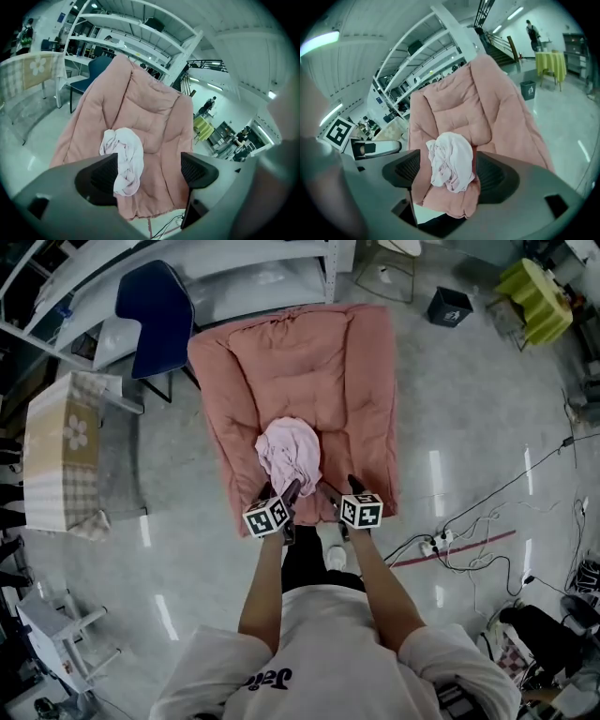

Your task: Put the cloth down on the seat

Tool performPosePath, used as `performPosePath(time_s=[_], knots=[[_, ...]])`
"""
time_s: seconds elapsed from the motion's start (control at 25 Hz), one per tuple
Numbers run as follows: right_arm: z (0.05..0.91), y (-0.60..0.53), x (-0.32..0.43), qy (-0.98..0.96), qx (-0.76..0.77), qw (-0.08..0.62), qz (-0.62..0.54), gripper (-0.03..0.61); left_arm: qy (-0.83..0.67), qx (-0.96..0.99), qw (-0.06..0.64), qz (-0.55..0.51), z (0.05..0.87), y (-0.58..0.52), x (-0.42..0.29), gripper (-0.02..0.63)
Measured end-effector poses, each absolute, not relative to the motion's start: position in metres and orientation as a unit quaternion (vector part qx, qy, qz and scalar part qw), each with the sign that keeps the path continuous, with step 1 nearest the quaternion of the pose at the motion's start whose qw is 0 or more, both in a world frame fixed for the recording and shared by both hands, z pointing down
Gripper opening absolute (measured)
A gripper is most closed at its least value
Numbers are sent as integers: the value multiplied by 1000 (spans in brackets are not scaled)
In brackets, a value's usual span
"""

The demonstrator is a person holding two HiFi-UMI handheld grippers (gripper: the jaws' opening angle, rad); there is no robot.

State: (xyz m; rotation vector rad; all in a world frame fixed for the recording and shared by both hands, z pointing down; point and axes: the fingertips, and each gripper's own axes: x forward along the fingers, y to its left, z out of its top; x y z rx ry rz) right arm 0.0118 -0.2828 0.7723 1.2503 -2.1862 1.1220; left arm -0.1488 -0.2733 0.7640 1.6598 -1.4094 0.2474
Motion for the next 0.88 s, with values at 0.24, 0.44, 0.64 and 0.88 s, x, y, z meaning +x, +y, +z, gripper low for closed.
performPosePath(time_s=[0.24, 0.44, 0.64, 0.88], knots=[[711, -262, 39, -810, 462, 183, 311, 369, -587, 697, 400, 98, 717, -239, -138, 426], [672, -260, 46, -827, 460, 168, 276, 160, -601, 713, 352, 83, 677, -233, -124, 378], [625, -253, 46, -843, 461, 147, 233, 158, -606, 737, 291, 67, 623, -228, -110, 225], [565, -252, 43, -861, 465, 139, 150, 124, -624, 749, 220, 42, 562, -229, -108, 141]])
